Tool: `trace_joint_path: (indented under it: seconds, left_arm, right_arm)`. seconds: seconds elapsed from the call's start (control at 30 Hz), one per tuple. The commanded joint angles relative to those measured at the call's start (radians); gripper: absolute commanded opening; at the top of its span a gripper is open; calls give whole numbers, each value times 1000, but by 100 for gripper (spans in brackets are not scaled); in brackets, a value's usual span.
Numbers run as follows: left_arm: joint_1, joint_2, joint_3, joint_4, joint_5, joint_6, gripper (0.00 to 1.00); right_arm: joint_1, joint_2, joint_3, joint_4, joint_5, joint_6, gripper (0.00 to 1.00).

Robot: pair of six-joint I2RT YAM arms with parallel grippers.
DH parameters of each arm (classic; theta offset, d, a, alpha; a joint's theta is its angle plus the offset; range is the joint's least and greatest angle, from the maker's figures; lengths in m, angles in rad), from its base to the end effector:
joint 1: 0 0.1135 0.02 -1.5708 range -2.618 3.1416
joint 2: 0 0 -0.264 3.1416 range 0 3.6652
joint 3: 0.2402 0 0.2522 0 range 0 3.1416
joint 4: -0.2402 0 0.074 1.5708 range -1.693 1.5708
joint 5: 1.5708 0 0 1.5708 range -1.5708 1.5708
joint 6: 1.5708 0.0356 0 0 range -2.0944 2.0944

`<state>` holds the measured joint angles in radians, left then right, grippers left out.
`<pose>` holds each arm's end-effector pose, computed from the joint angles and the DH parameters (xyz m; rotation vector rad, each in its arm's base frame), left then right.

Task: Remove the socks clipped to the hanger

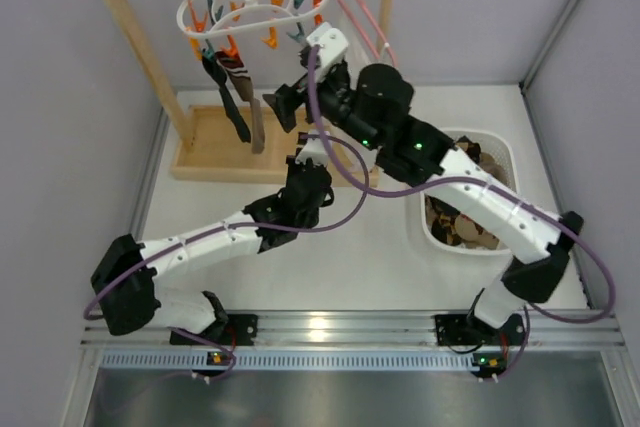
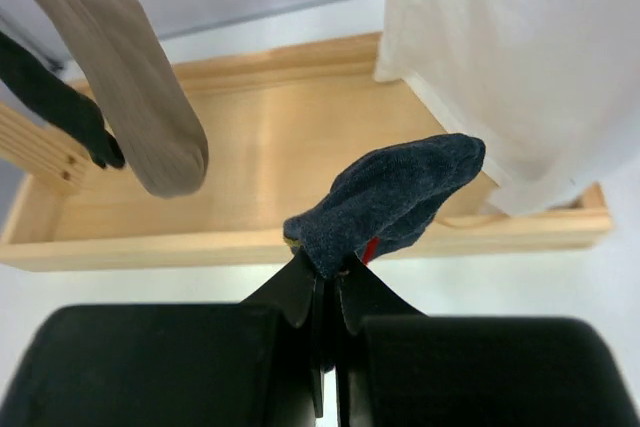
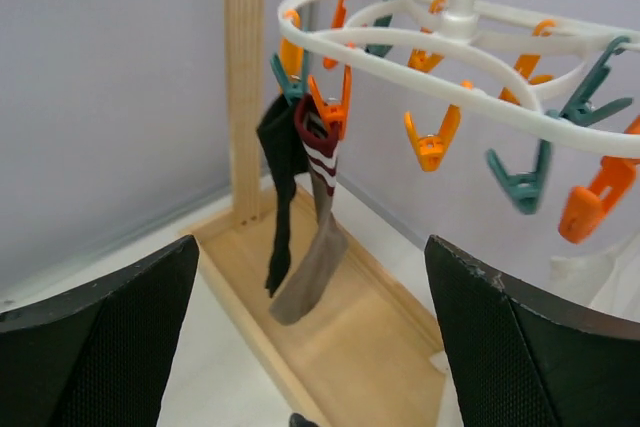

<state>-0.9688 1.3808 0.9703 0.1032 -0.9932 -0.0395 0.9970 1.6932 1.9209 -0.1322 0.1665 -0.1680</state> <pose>0.1989 -0.2368 0.3017 0.1515 1.7341 0.1957 0.2145 0.3209 0.4997 -0.7075 1.3234 0.5481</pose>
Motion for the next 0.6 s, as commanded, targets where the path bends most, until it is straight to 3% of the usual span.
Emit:
trace_joint_path:
  seconds: [0.0, 0.1, 0.23, 0.3, 0.47, 0.57]
  left_arm:
    - [-1, -106, -68, -130, 178, -218, 0]
    - [-2, -210, -152, -152, 336, -334, 0]
    - [-2, -324, -243, -151, 641, -436, 0]
    - [-7, -351, -268, -149, 712, -494, 0]
    - [-91, -318, -228, -74, 832, -542, 0]
    - [-159, -203, -121, -17, 890, -530, 0]
  right_arm:
    - [3, -185, -83, -86, -111, 120, 92]
    - [5, -338, -207, -112, -119, 157, 95]
    - [3, -562, -418, -127, 0, 198, 97]
    - [5, -695, -489, -136, 53, 219, 97]
    - [5, -961, -670, -225, 218, 272, 98]
    - [3, -1085, -744, -274, 304, 300, 98]
